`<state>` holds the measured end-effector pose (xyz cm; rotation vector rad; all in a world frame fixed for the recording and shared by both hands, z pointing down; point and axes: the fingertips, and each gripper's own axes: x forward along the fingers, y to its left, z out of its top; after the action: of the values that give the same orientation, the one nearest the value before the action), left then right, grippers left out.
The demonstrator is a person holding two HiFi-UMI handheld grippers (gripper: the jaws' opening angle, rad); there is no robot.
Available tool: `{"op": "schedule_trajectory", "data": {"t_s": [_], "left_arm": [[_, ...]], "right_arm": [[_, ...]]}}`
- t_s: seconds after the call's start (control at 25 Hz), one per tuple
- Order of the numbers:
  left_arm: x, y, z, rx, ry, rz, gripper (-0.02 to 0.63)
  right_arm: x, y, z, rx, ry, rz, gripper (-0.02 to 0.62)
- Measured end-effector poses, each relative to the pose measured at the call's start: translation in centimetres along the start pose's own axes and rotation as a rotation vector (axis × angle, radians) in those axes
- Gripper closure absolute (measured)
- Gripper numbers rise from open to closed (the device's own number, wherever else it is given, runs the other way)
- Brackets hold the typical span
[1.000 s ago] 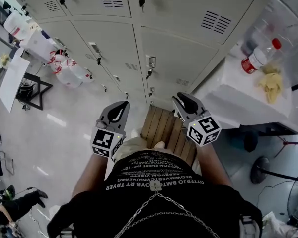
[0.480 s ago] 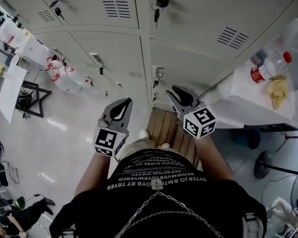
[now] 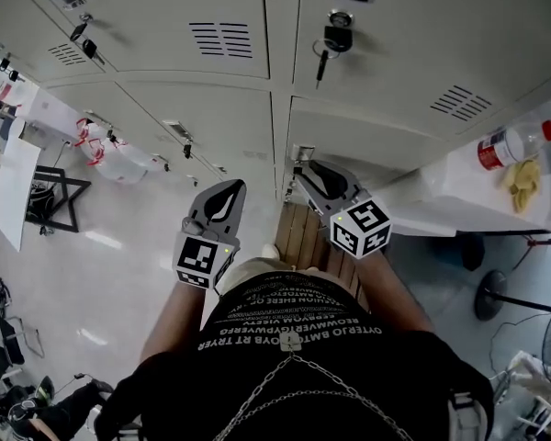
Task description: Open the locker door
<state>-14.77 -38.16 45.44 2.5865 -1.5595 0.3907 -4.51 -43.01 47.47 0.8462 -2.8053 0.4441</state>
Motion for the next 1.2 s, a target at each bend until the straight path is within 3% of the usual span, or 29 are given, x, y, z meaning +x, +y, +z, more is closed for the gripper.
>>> {"op": "schedule_trajectory", "data": {"t_s": [0.68, 0.88, 1.04, 1.2], "left_arm": [[1.4, 2.6, -1.0, -0.003, 0.015, -0.082, 0.606], [0.7, 2.8, -1.6, -0.011, 0.014, -0.085, 0.606], [-0.2, 3.2, -2.2, -0.022, 0.018, -0.077, 0.606], [-1.0, 3.8, -3.2, -0.037, 0.026, -0.059, 0.606]], "right_arm": [[4.1, -1.0, -0.7, 0.041, 0.029, -0.123, 0.416], [4.8, -1.0, -0.7, 0.048, 0.033, -0.129, 0.417], [4.7, -2.0, -0.5, 0.062, 0.028, -0.202, 0.414], [5.4, -2.5, -0.9, 0.085, 0.040, -0.222, 0.407]]}}
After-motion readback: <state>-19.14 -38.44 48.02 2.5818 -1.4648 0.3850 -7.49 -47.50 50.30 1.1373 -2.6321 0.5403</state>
